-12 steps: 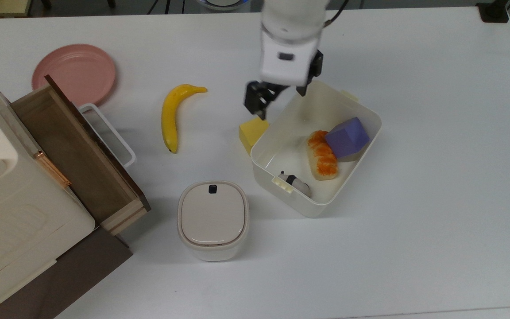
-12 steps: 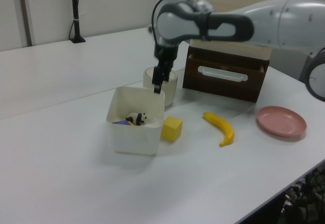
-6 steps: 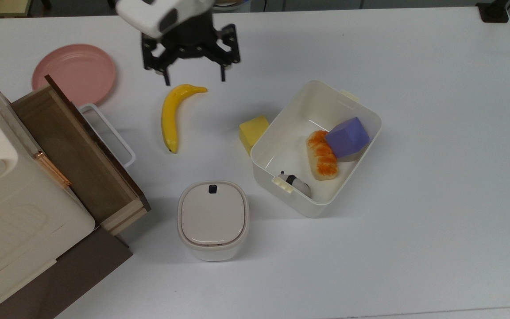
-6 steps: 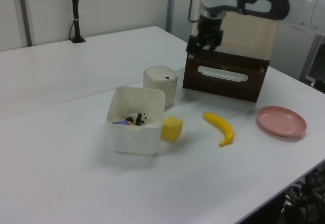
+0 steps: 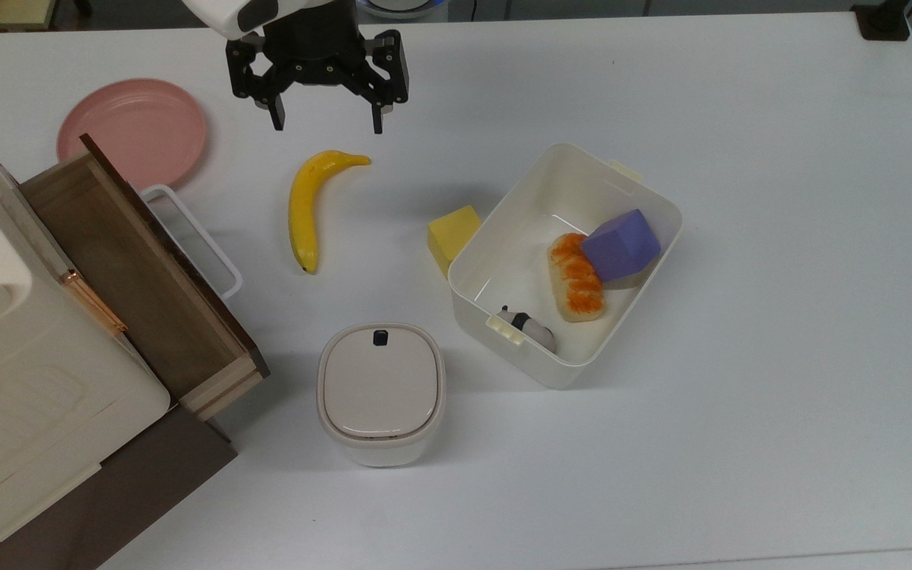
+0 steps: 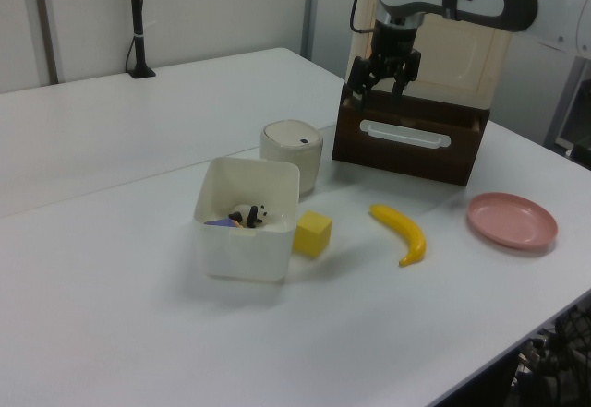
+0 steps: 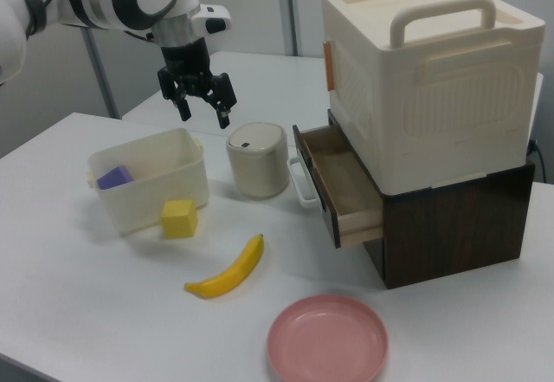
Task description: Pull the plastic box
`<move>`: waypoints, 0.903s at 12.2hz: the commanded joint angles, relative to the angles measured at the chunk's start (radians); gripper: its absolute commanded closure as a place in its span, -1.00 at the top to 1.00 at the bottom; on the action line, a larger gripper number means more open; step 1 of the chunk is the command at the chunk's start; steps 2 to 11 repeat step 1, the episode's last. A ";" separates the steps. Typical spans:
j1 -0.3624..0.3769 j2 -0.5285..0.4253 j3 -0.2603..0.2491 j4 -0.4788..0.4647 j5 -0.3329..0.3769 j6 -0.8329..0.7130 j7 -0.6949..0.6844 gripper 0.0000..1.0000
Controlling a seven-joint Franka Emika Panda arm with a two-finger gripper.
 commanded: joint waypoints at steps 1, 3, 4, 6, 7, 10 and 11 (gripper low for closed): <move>-0.001 -0.022 0.000 -0.024 0.020 -0.016 0.027 1.00; -0.001 -0.022 0.000 -0.024 0.020 -0.016 0.027 1.00; -0.001 -0.022 0.000 -0.024 0.020 -0.016 0.027 1.00; -0.001 -0.022 0.000 -0.024 0.020 -0.016 0.027 1.00; -0.001 -0.022 0.000 -0.024 0.020 -0.016 0.027 1.00; -0.001 -0.022 0.000 -0.024 0.020 -0.016 0.027 1.00; -0.001 -0.022 0.000 -0.024 0.020 -0.016 0.027 1.00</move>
